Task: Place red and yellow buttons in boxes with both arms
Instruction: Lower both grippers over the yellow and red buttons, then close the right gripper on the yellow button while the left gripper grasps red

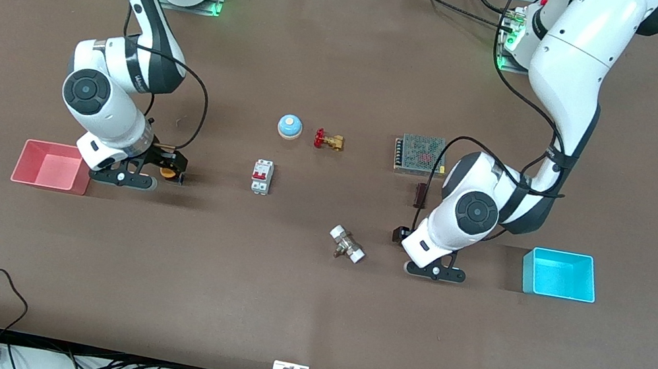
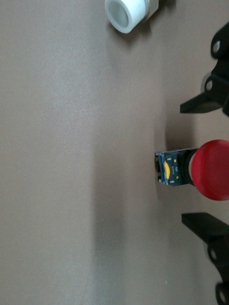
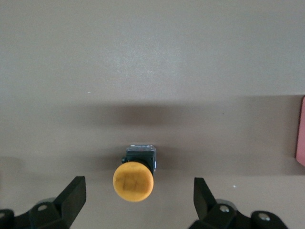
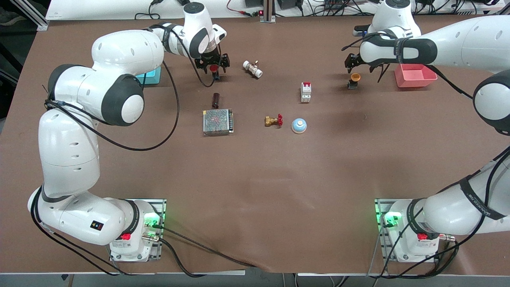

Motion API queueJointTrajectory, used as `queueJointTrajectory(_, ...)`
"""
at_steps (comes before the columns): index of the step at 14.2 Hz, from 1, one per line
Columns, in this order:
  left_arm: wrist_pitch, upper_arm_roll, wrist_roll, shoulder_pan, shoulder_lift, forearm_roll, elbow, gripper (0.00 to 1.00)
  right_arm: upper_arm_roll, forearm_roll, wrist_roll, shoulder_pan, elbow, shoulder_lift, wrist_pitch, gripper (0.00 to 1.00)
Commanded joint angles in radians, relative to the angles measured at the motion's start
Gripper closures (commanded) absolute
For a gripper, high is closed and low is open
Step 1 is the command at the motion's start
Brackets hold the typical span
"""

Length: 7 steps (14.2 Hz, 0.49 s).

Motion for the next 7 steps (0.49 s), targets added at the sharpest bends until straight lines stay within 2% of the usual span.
queueJointTrajectory(1,-0.006,0.01,-0.016,-0.012,0.027,0.016,0.035,0.6,0.014,-0.013,0.012,-0.015,-0.007,0.026,0.037,0.0)
queueJointTrajectory(3,-0.006,0.012,-0.016,-0.009,0.027,0.016,0.036,0.79,0.014,-0.015,0.004,-0.015,-0.007,0.045,0.041,0.0)
queueJointTrajectory(4,-0.008,0.012,-0.013,-0.006,0.02,0.016,0.039,0.83,0.014,-0.016,0.004,-0.015,-0.009,0.056,0.046,0.0)
queueJointTrajectory(7,-0.032,0.036,-0.011,0.005,-0.038,0.019,0.039,0.85,0.014,-0.018,0.003,-0.012,-0.009,0.072,0.049,0.0)
